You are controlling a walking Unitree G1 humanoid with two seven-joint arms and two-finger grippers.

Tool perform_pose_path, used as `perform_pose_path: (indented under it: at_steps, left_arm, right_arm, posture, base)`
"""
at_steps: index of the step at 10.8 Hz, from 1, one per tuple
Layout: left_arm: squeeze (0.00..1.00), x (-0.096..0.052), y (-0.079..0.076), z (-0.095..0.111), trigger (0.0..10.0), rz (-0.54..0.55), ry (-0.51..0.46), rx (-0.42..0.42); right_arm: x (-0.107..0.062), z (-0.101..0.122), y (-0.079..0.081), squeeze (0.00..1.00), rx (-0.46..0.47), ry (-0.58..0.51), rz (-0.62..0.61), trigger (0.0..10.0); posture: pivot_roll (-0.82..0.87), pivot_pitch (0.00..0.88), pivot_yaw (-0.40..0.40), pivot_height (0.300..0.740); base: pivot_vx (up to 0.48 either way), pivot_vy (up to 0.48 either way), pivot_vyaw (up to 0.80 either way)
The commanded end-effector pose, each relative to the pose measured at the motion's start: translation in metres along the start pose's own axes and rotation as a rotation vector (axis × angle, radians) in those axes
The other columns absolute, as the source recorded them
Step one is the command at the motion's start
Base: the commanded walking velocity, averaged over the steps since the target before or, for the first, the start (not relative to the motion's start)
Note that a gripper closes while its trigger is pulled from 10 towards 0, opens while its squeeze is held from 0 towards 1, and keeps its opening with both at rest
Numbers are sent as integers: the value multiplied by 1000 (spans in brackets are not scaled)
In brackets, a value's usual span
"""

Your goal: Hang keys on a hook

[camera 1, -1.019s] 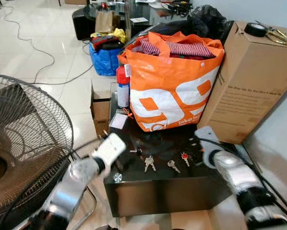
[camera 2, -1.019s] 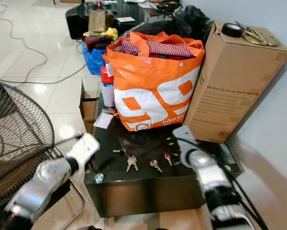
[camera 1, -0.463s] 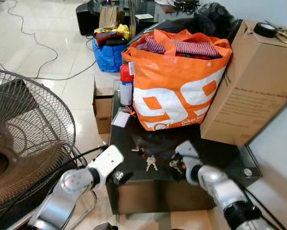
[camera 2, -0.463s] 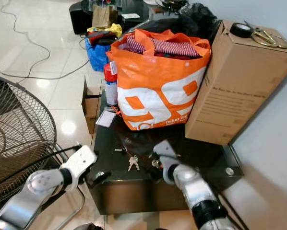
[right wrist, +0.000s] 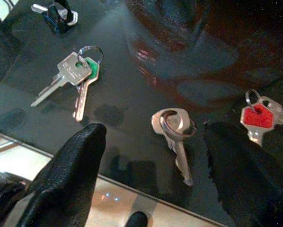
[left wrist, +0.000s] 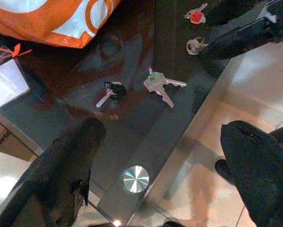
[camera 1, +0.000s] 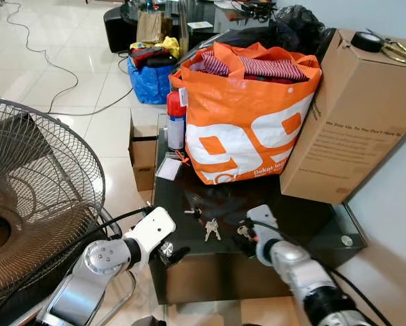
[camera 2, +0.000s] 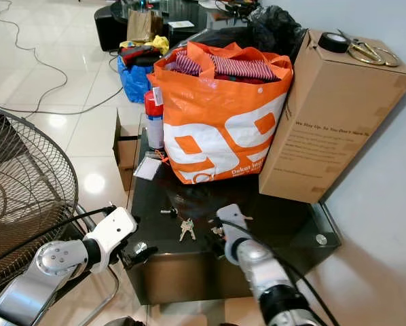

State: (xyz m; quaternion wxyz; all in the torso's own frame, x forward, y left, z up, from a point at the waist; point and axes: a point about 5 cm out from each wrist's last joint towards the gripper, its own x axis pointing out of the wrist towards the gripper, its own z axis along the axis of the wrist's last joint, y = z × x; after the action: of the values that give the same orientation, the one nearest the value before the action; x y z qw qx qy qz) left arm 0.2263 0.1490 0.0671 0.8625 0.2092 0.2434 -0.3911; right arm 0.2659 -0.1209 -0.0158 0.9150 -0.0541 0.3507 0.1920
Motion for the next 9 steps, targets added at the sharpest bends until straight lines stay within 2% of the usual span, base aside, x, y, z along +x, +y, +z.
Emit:
perform_pose_path:
  at_steps: [1, 2, 4, 5, 6, 7, 9]
  left_arm:
    - [224, -2, -2, 3, 10000, -14, -9, 7]
    - [224, -4, -2, 4, 10000, -17, -8, 7]
    - [220, -9, -3, 4, 10000, -25, -2, 9]
    - [224, -10, -3, 4, 10000, -27, 3, 7]
    - [224, -12, -4, 3, 10000, -32, 8, 5]
    - [224, -13, -5, 3, 10000, -36, 12, 3]
    - [224, -17, -8, 3, 10000, -43, 19, -1]
  right_arm:
    - [1, 5, -5, 0, 15, -23, -35, 9451]
    - [3, 8, -3, 0, 40, -35, -46, 10000]
    - [7, 18, -1, 0, 77, -90, -67, 10000]
    - [8, 17, -2, 0, 72, -82, -69, 10000]
    - [8, 14, -3, 0, 61, -69, -74, 6471]
    - [8, 12, -4, 0, 58, -64, -75, 4549]
    - [8, 7, -4, 0, 50, -46, -70, 2510]
  posture:
    - [-101, 0, -48, 740]
    - [-96, 0, -49, 740]
    - [-78, 4, -54, 740]
    - [-70, 26, -57, 740]
    - [-66, 39, -60, 740]
    - [-62, 48, -63, 740]
    - [-59, 62, -64, 740]
  base:
    - [0, 0, 0]
    - [0, 0, 0]
    - [0, 0, 0]
    - [0, 0, 0]
    - [0, 0, 0]
    - [0, 0, 0]
    - [0, 0, 0]
